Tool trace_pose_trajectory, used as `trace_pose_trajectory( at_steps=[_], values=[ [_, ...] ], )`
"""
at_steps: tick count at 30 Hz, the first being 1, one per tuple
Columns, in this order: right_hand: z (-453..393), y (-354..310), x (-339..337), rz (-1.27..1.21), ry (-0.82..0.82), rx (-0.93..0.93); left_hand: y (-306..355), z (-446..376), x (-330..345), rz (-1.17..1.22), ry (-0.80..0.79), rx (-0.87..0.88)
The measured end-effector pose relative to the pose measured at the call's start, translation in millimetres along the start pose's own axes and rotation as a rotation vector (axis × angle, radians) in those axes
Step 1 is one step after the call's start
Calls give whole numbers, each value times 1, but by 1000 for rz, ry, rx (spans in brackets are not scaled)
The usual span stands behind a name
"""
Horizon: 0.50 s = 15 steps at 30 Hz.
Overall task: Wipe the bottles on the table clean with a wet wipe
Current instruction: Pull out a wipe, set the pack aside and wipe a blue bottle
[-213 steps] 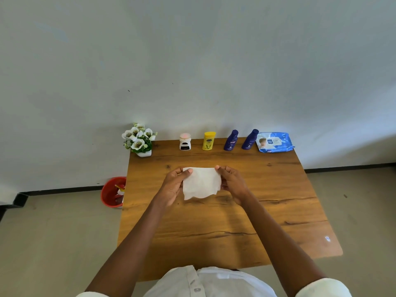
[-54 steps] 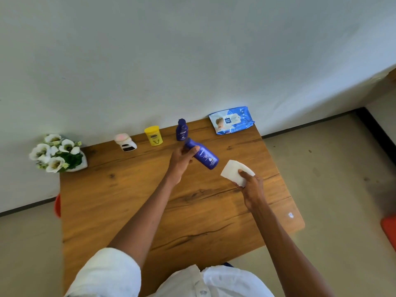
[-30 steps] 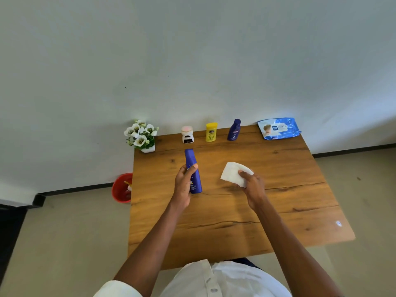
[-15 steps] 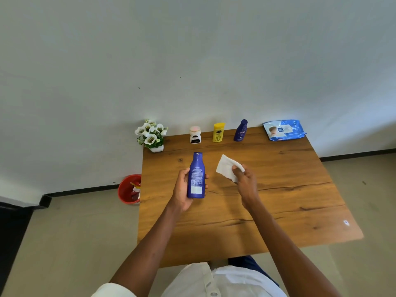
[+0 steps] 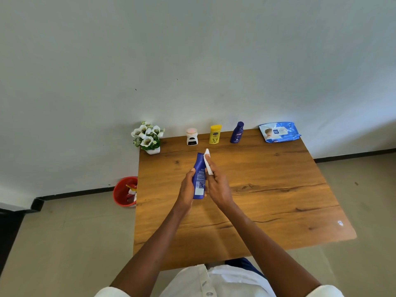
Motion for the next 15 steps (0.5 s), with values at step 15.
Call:
trace_pose_trajectory(
  at_steps=[15],
  values=[
    [-11, 12, -3, 363, -69, -169, 5, -9, 9, -49, -93, -38]
  ],
)
Point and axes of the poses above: each hand's wrist, its own z-axis away from the middle knuckle, its own x-axis out of the palm, y = z × x, the point moved 7 cm from there along -z, towards the middle knuckle, and after that the axes turned 9 degrees about -y, right-handed, at the moved point
